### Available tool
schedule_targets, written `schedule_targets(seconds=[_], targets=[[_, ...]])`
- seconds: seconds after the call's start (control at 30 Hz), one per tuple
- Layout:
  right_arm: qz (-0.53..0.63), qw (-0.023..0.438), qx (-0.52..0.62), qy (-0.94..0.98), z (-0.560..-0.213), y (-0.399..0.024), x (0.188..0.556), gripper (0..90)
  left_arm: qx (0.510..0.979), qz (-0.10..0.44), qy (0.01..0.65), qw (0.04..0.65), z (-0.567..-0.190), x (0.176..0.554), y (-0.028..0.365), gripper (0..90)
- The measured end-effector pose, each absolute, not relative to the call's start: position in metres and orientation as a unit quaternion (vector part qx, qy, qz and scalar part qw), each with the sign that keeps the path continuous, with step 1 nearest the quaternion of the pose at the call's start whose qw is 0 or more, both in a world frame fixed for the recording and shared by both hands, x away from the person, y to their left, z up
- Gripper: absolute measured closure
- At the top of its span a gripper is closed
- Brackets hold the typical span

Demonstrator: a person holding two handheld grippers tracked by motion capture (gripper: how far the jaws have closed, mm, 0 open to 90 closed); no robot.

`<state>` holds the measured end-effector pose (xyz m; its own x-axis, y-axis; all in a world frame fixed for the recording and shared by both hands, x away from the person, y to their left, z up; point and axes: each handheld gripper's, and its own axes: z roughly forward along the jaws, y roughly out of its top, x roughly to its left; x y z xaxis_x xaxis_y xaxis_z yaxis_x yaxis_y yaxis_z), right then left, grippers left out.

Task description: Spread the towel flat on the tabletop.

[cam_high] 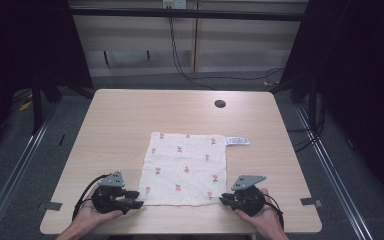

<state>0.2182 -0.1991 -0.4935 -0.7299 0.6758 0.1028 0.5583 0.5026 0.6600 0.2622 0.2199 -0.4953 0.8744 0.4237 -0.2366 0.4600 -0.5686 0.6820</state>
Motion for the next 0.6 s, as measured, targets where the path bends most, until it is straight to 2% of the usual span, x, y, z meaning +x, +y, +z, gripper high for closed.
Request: schedule_targets(seconds=[0.17,0.23,0.33,0.43,0.6], targets=[[0.351,0.062,0.365,0.86,-0.493,-0.205,0.218,83.8,0.894,-0.006,0.231,0.385,-0.495,0.255,0.214,58.8],[0.353,0.057,0.364,0.86,-0.493,-0.206,0.218,83.8,0.905,0.045,0.209,0.368,-0.494,0.249,0.21,67.5],[0.351,0.054,0.361,0.862,-0.493,-0.207,0.216,83.8,0.903,0.051,0.215,0.367,-0.494,0.249,0.209,78.6],[0.35,0.052,0.36,0.864,-0.492,-0.208,0.214,83.6,0.906,0.039,0.219,0.361,-0.493,0.248,0.209,86.7],[0.349,0.043,0.364,0.863,-0.492,-0.209,0.209,84.6,0.901,-0.012,0.224,0.37,-0.493,0.248,0.211,88.3]])
